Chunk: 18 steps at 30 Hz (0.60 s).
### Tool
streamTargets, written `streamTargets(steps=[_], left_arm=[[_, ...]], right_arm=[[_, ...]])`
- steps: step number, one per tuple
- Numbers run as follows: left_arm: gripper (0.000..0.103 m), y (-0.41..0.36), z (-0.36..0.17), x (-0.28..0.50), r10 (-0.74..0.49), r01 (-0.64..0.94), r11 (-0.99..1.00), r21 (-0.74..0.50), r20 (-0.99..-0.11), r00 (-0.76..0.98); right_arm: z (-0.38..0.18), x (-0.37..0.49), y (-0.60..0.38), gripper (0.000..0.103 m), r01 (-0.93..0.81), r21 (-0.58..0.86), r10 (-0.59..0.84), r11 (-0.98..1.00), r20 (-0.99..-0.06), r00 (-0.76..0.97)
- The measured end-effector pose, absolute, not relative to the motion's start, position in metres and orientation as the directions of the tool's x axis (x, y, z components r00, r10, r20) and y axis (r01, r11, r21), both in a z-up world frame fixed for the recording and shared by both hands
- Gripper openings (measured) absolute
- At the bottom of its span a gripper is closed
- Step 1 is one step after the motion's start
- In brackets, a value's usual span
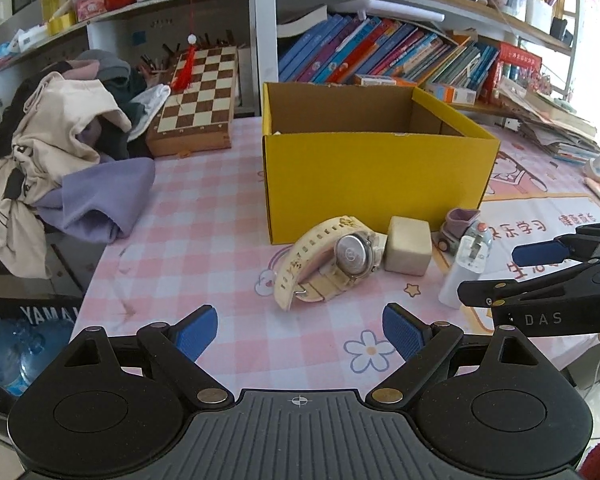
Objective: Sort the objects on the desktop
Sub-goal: 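Move both tools back toward the remaining objects on the table, then grasp the white charger plug with the right tool while the left tool grasps the cream watch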
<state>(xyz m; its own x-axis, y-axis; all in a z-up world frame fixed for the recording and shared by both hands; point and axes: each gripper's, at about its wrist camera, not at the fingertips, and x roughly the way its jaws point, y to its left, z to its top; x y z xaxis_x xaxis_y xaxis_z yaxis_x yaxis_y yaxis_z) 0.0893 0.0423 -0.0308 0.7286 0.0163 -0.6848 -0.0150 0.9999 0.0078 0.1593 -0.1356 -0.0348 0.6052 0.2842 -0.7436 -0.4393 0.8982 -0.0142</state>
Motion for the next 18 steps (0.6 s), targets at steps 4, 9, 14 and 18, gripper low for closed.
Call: streamTargets(steps=[4, 9, 14, 18], left_arm=[[0.092, 0.043, -0.035, 0.098, 0.029, -0.032, 0.999, 0.008, -0.699, 0.715], [0.092, 0.044, -0.039, 0.108, 0.040, -0.044, 0.999, 0.014, -0.711, 0.702], [0.092, 0.042, -0.042, 0.117, 0.050, -0.052, 0.998, 0.020, -0.720, 0.692], [0.092, 0.041, -0.044, 0.125, 0.052, -0.055, 0.998, 0.019, -0.723, 0.689]], right_arm=[[-0.039, 0.171, -0.133, 0.069, -0.458, -0.006, 0.296, 0.889, -0.755, 0.585], [-0.045, 0.184, -0.132, 0.059, -0.478, 0.014, 0.315, 0.878, -0.770, 0.555], [-0.053, 0.194, -0.132, 0.049, -0.496, 0.035, 0.328, 0.867, -0.791, 0.517], [-0.054, 0.197, -0.138, 0.043, -0.504, 0.051, 0.343, 0.862, -0.792, 0.505]])
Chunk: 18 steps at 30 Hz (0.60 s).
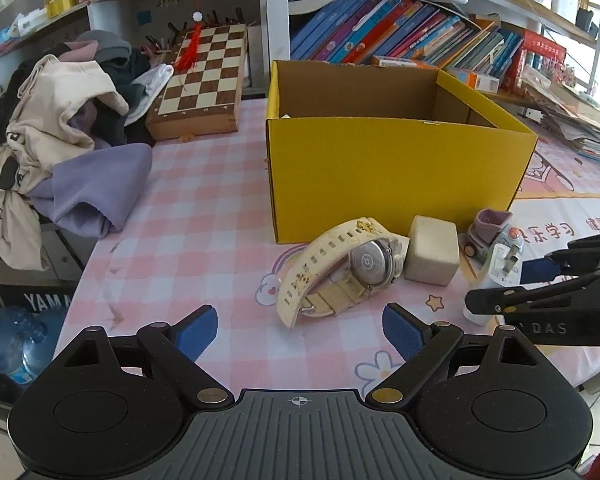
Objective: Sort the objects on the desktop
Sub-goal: 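Grasp the white charger plug with the right tool while the left tool grasps the cream watch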
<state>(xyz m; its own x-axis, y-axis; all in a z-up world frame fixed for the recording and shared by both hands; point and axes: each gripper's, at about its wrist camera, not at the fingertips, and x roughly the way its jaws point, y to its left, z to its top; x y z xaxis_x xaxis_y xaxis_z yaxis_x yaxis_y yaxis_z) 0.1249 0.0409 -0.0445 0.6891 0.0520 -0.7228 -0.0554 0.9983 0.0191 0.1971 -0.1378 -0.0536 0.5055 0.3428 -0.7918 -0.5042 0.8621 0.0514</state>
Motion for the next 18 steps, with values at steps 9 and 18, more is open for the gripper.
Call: streamTargets(steps=[9, 18], left_arm=[[0.090, 0.032, -0.047, 0.143, 0.060, -0.047, 0.998, 0.038, -0.718, 0.693], [0.043, 0.024, -0.058, 0.158, 0.071, -0.031, 0.997, 0.067, -0.745, 0.663]], right_arm=[[-0.048, 0.194, -0.151, 0.043, -0.526, 0.056, 0.362, 0.849, -0.787, 0.500], [-0.041, 0.188, -0.163, 0.043, -0.541, 0.049, 0.372, 0.840, -0.777, 0.507]])
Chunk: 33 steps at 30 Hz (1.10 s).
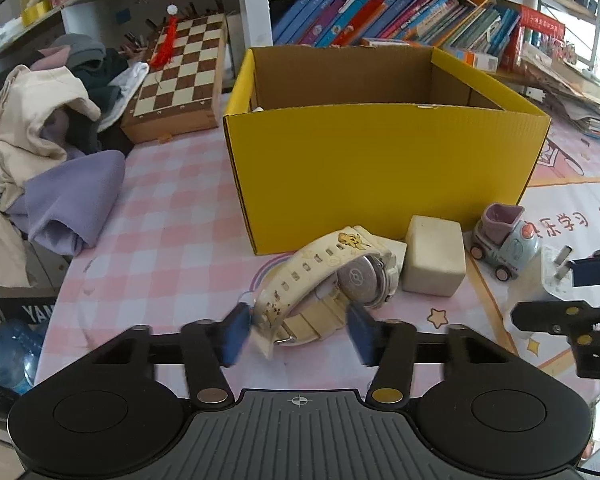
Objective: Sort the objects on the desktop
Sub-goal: 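Grasp the white charger plug with the right tool while the left tool grasps the cream watch, then lift the watch and charger plug over the yellow box with both tools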
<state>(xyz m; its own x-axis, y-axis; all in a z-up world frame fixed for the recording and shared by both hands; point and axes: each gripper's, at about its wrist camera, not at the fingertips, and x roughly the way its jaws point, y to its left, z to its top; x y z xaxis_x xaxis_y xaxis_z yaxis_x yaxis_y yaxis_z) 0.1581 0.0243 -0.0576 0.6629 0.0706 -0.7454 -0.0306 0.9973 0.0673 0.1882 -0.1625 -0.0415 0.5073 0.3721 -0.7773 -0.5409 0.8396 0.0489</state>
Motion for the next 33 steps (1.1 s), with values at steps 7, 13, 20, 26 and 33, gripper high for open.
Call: streamTargets(steps=[7, 13, 20, 26, 33], left_arm=[[0.014, 0.034, -0.053, 0.152, 0.056, -0.047, 0.998, 0.032, -0.722, 0.690], [0.007, 0.044, -0.043, 0.142, 0.012, -0.082, 0.994, -0.066, -0.702, 0.712], [0.006, 0.048, -0.035, 0.131, -0.037, -0.083, 0.987, -0.139, -0.690, 0.723], [0.005, 0.052, -0.030, 0.123, -0.059, -0.084, 0.981, -0.177, -0.675, 0.736], [0.006, 0.050, -0.024, 0.116, -0.080, -0.055, 0.982, -0.180, -0.663, 0.745]], right_arm=[[-0.041, 0.186, -0.167, 0.043, -0.525, 0.055, 0.367, 0.849, -0.777, 0.512], [-0.040, 0.183, -0.166, 0.043, -0.524, 0.056, 0.370, 0.850, -0.772, 0.518], [-0.038, 0.178, -0.170, 0.043, -0.484, 0.071, 0.357, 0.872, -0.769, 0.530], [-0.036, 0.169, -0.169, 0.043, -0.481, 0.068, 0.356, 0.874, -0.763, 0.539], [-0.032, 0.161, -0.167, 0.043, -0.477, 0.061, 0.354, 0.877, -0.753, 0.555]])
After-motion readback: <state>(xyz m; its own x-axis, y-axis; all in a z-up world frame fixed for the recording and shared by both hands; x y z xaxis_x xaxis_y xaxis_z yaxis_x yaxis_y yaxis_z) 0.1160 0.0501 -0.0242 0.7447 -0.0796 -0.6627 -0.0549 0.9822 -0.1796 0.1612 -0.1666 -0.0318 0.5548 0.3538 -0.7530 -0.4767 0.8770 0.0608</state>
